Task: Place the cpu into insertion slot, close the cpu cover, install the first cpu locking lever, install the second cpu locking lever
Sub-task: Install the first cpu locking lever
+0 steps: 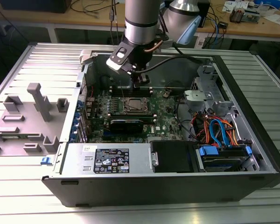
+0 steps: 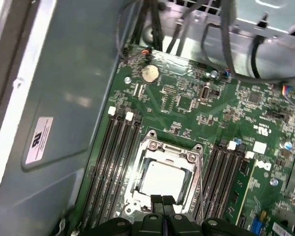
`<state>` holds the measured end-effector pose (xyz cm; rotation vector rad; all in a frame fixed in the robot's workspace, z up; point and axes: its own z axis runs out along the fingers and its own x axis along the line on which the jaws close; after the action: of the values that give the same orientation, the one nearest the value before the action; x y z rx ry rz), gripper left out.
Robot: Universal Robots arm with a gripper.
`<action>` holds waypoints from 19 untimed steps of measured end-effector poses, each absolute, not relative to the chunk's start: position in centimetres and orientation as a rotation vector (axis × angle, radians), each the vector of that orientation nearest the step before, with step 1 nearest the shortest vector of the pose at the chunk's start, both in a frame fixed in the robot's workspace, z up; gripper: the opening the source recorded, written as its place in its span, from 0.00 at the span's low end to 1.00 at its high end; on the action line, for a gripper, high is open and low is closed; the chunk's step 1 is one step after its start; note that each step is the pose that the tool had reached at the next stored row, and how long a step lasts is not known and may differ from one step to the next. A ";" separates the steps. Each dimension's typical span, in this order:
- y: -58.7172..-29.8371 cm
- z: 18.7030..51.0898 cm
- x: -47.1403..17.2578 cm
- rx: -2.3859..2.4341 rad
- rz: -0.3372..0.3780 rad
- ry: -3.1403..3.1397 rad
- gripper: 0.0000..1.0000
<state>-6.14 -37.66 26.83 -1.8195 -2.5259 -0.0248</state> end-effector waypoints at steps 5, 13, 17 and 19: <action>-37.6 26.8 -6.1 -1.721 -0.023 -2.594 0.11; -37.6 26.8 -6.2 -1.652 -0.022 -2.637 0.11; -37.6 26.8 -6.2 -1.635 -0.022 -2.648 0.11; -37.5 26.8 -6.2 -1.583 -0.021 -2.679 0.11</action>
<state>-6.18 -37.52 26.83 -1.5833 -2.6786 -0.0208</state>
